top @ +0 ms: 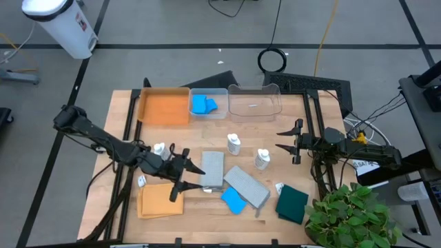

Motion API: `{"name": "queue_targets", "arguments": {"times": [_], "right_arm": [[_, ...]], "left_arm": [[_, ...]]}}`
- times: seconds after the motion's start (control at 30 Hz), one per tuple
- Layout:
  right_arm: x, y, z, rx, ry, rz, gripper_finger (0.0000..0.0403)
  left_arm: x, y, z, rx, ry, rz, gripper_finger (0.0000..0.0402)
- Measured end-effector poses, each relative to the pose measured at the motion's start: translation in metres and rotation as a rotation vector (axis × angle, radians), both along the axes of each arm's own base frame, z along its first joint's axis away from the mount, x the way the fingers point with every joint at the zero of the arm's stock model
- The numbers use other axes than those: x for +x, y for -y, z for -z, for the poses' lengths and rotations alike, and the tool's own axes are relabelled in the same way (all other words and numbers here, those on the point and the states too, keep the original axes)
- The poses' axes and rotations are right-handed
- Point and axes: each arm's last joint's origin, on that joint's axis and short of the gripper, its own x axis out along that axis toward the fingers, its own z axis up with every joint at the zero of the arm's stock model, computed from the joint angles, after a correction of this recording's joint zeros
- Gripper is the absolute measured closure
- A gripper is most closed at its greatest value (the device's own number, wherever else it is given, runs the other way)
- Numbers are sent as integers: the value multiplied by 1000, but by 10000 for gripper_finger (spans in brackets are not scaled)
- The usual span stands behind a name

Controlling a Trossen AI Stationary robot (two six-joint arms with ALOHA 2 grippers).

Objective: Pick & Place Kitchen Items
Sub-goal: Put the blue sponge into the left transparent bin

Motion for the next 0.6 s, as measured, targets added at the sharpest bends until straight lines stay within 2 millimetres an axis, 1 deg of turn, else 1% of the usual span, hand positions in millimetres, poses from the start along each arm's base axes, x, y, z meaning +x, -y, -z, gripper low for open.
{"name": "queue_targets", "arguments": {"times": [0.17, 0.33, 0.47, 0.6], "right_arm": [[0, 0, 0, 0, 0, 0, 222], [0, 0, 0, 0, 0, 0, 222], [0, 0, 0, 0, 0, 0, 222], [0, 0, 0, 0, -1, 0, 222]], "left_arm": [[7, 5, 8, -11, -7, -30, 165], [13, 8, 10, -30, 22, -34, 165], [23, 12, 21, -65, 10, -43, 165], [33, 17, 34, -55, 11, -42, 165]]}}
